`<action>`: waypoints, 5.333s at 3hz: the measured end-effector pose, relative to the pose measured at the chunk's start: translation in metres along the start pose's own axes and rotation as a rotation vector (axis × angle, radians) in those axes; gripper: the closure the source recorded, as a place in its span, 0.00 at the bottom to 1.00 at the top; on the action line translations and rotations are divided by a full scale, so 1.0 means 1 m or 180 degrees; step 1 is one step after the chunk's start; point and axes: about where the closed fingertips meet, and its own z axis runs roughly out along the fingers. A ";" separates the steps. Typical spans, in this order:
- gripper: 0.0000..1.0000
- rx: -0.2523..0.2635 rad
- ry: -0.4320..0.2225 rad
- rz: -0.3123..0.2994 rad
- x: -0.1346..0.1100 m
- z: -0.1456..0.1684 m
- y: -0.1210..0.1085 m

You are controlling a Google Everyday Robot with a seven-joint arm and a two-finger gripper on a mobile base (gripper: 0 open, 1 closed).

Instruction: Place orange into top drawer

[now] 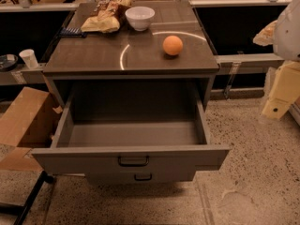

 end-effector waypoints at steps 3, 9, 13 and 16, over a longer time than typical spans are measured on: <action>0.00 0.0041 -0.0546 -0.0037 -0.028 0.068 -0.070; 0.00 0.0099 -0.1607 0.0404 -0.136 0.176 -0.244; 0.41 -0.0176 -0.1828 0.0857 -0.152 0.249 -0.283; 1.00 -0.0121 -0.2161 0.0238 -0.172 0.164 -0.220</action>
Offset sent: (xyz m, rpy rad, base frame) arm 0.0951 0.0128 -0.0368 0.1486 -0.0579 0.0737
